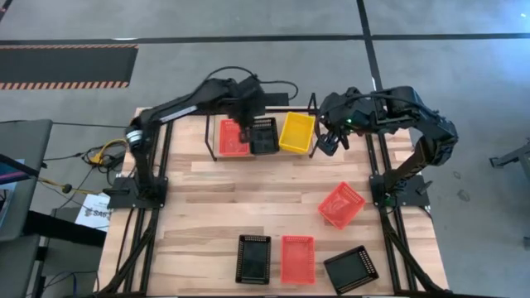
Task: Stack baskets on shelf by color
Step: Adjust the stacked yellow basket on the shelf
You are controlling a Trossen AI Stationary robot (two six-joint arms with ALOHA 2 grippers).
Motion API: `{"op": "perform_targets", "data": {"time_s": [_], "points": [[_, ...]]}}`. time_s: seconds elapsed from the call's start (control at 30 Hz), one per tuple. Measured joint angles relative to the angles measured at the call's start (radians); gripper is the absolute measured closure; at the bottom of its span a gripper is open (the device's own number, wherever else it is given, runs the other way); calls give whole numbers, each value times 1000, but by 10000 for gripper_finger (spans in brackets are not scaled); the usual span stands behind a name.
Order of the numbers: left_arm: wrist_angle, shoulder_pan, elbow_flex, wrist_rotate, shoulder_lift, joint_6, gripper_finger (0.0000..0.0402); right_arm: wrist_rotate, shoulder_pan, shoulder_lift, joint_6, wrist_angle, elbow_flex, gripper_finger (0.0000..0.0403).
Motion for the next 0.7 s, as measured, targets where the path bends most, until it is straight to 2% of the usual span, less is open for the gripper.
{"op": "perform_targets", "data": {"time_s": [0.1, 0.27, 0.43, 0.57, 0.7], "points": [[-77, -46, 0, -137, -113, -19, 401, -31, -16, 0, 5, 4, 0, 385], [-205, -100, 0, -232, -311, -133, 401, -64, -68, 37, 4, 62, 1, 369], [-313, -162, -14, -345, -514, -290, 401, -263, -148, 119, -24, 58, 0, 368], [-359, -218, -45, -394, -660, -422, 402, -373, -171, 223, -71, 41, 0, 379], [-349, -271, -101, -396, -787, -501, 401, -406, -171, 324, -73, -3, 0, 386]]}}
